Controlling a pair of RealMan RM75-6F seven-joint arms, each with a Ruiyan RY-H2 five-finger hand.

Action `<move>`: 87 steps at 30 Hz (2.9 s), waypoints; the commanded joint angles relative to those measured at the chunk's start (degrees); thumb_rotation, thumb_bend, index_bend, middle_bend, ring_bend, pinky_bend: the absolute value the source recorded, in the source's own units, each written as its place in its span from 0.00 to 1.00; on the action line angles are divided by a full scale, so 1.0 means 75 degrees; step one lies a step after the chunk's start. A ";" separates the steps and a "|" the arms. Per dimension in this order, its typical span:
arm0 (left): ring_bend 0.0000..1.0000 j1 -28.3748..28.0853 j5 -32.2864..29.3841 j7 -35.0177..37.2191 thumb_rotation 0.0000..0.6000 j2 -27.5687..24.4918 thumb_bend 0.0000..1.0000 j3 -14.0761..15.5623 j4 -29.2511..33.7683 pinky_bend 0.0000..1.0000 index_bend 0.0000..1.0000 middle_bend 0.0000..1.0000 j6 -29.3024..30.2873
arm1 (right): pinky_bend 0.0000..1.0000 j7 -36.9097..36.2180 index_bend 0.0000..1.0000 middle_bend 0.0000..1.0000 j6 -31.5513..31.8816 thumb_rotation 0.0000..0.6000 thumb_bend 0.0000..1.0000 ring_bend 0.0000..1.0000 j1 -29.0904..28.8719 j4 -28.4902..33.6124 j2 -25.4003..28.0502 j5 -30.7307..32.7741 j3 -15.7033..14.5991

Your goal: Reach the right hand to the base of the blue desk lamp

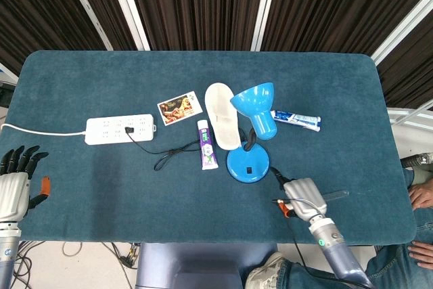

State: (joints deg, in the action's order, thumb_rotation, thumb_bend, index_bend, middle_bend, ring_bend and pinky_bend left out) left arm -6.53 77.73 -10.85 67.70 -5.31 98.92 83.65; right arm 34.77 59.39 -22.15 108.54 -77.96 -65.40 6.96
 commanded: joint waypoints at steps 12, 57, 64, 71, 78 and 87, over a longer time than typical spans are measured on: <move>0.01 -0.0009 -0.0010 0.0033 1.00 -0.0016 0.53 0.0008 0.0002 0.00 0.22 0.10 -0.0029 | 0.74 0.1271 0.01 0.43 0.0104 1.00 0.41 0.53 -0.0883 -0.0251 -0.1084 0.1433 0.0080; 0.01 -0.0014 -0.0028 0.0073 1.00 -0.0032 0.53 0.0008 -0.0037 0.00 0.22 0.10 -0.0034 | 0.95 0.1374 0.08 0.43 0.0406 1.00 0.41 0.53 -0.1669 -0.0678 -0.1475 0.2536 -0.0491; 0.01 -0.0011 -0.0030 0.0085 1.00 -0.0038 0.53 0.0011 -0.0035 0.00 0.22 0.10 -0.0034 | 0.97 0.1622 0.17 0.43 0.0423 1.00 0.41 0.53 -0.1818 -0.0607 -0.1459 0.2803 -0.0609; 0.01 -0.0009 -0.0030 0.0085 1.00 -0.0038 0.53 0.0010 -0.0034 0.00 0.22 0.10 -0.0029 | 0.99 0.1785 0.20 0.43 0.0394 1.00 0.41 0.53 -0.1987 -0.0583 -0.1489 0.3129 -0.0662; 0.01 -0.0011 -0.0054 0.0108 1.00 -0.0049 0.53 0.0006 -0.0035 0.00 0.22 0.10 -0.0046 | 1.00 0.1397 0.09 0.39 0.0713 1.00 0.41 0.47 -0.1960 -0.0349 -0.1387 0.2869 -0.0432; 0.01 -0.0003 -0.0071 0.0103 1.00 -0.0050 0.53 -0.0002 -0.0024 0.00 0.22 0.10 -0.0032 | 1.00 0.0281 0.06 0.30 0.1887 1.00 0.41 0.38 -0.1161 0.1159 0.0163 0.1719 -0.0301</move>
State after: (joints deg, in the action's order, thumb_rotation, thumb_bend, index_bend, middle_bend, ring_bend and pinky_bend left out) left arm -6.55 77.20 -10.07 67.32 -5.32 98.74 83.41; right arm 39.31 70.21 -33.51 113.22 -81.25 -49.30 5.01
